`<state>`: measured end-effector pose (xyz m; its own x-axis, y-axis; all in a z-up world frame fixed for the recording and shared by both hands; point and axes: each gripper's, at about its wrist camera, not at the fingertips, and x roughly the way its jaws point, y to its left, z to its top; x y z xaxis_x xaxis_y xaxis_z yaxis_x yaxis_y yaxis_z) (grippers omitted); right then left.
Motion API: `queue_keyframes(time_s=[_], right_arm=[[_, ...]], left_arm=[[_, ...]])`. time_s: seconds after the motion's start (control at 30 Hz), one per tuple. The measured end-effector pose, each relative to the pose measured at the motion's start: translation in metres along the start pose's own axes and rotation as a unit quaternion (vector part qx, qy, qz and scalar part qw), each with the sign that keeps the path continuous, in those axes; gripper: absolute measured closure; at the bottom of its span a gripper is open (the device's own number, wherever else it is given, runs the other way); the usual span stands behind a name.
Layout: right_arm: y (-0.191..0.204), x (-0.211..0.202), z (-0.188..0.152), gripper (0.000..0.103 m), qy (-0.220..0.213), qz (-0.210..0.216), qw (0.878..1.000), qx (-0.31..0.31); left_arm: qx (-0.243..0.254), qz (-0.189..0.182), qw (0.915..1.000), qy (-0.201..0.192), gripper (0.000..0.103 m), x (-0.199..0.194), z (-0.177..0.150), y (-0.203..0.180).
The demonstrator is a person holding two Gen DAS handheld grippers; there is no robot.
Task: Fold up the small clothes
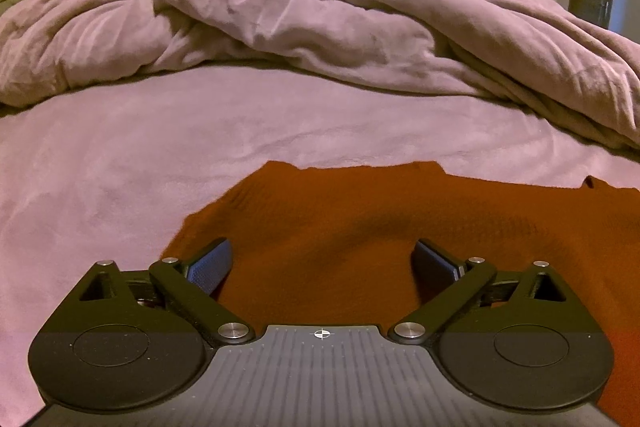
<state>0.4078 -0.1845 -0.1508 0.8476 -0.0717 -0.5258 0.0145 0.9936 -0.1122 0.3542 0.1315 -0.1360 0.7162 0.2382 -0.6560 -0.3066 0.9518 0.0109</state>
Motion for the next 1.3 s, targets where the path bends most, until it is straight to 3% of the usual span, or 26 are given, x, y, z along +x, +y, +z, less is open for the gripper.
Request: queue_keyframes(time_s=[0.1,0.17,0.3,0.5,0.67,0.77,0.8,0.87,0.93,1.0,1.1,1.3], right_arm=[[-0.008,-0.006,0.003,0.041,0.0,-0.035,0.999,-0.017],[-0.025,-0.018,0.005,0.041,0.012,-0.044,0.999,0.011],[-0.056,-0.064,-0.008,0.041,0.03,-0.006,0.997,0.064],[-0.045,-0.126,-0.047,0.042,0.028,0.038,0.998,0.045],[-0.034,-0.136,-0.057,0.065,0.055,0.056,0.995,0.062],[-0.032,-0.128,-0.057,0.079,0.057,0.042,0.997,0.021],[-0.034,-0.124,-0.057,0.08,0.061,0.03,0.998,0.014],[-0.041,-0.122,-0.057,0.081,0.071,0.015,0.997,0.014],[-0.042,-0.127,-0.051,0.08,0.077,-0.01,0.997,0.005],[-0.04,-0.133,-0.05,0.08,0.083,-0.028,0.996,-0.015],[-0.038,-0.148,-0.05,0.08,0.078,-0.003,0.997,-0.013],[-0.004,-0.171,-0.052,0.08,0.063,0.05,0.996,-0.049]], left_arm=[[0.01,0.015,0.9998,0.003,0.003,-0.014,-0.002,0.016],[0.012,0.02,0.9997,0.002,0.003,-0.029,-0.009,0.033],[0.014,0.028,0.9993,0.021,0.003,-0.061,-0.033,0.069],[-0.072,-0.048,0.995,0.049,0.003,-0.113,-0.061,0.105],[-0.154,-0.145,0.9721,0.102,0.004,-0.121,-0.07,0.115],[-0.184,-0.16,0.9637,0.108,0.007,-0.112,-0.069,0.119],[-0.191,-0.155,0.9624,0.114,0.017,-0.109,-0.067,0.12],[-0.211,-0.154,0.9574,0.123,0.02,-0.103,-0.063,0.124],[-0.237,-0.172,0.948,0.124,0.031,-0.097,-0.061,0.129],[-0.262,-0.188,0.9376,0.13,0.034,-0.091,-0.059,0.133],[-0.28,-0.198,0.928,0.146,0.048,-0.08,-0.06,0.136],[-0.306,-0.225,0.911,0.16,0.053,-0.063,-0.064,0.145]])
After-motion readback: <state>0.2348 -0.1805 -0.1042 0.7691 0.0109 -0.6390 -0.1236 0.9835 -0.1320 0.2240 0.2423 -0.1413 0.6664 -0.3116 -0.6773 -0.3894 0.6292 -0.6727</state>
